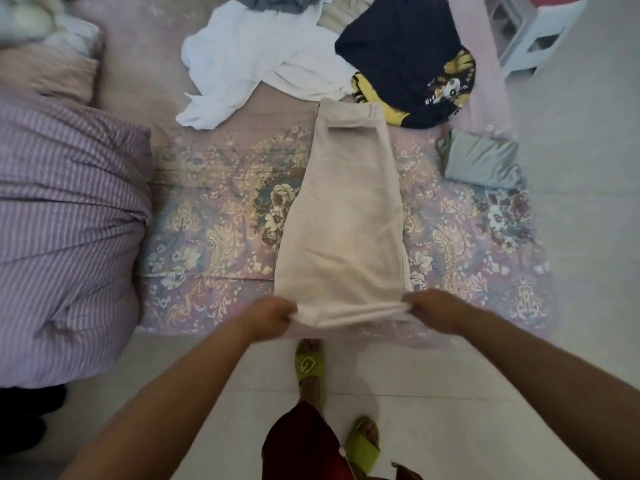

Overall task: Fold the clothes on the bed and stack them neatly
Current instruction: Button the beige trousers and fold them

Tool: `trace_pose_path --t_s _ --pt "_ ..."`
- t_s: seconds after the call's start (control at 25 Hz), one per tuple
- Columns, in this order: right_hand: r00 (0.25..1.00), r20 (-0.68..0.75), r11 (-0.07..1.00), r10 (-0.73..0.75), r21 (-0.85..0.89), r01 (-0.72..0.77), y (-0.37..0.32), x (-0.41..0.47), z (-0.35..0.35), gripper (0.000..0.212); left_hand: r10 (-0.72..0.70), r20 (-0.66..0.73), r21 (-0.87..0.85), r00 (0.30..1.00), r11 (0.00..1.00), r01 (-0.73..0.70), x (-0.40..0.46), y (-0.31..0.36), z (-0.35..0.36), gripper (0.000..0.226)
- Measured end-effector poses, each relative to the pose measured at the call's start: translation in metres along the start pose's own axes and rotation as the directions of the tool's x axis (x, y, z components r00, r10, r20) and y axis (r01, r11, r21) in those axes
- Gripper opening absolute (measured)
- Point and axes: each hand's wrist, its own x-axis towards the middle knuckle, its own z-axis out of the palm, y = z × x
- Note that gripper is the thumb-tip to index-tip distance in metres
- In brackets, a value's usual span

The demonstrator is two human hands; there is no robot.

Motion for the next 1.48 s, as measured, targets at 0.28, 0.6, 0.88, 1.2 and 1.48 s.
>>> trace_pose_path --t_s 0.28,0.6,0.88,1.2,1.48 --pt "0.825 -0.417 0.724 0.381 0.690 0.014 0.028 0.132 -0.112 0.036 -0.386 -0.324 -0.738 0.864 0.675 0.025 0.148 -0.042 -0.112 0.043" --pt "0.694 -0.290 0.467 0.658 0.881 -0.074 0.021 0.156 -0.018 0.032 -0.663 -0.289 -0.807 0.691 0.557 0.197 0.170 -0.050 -0.024 0.032" --pt "0.564 -0.325 0.490 0.759 0.856 -0.166 0.027 0.185 -0.010 0.026 -0.610 -0.449 -0.651 0.653 0.724 0.229 0.206 -0.044 -0.020 0.039" --pt "0.527 -0.817 0.963 0.234 0.121 -0.239 0.030 0.174 -0.003 0.044 -0.090 -0.815 -0.044 0.572 0.995 0.095 0.193 -0.046 -0.008 0.051" --pt "0.877 -0.317 0.772 -0.361 -0.629 0.090 0.035 0.138 0.020 0.080 0.546 -0.322 0.712 0.773 0.678 -0.183 0.158 -0.062 0.041 0.076"
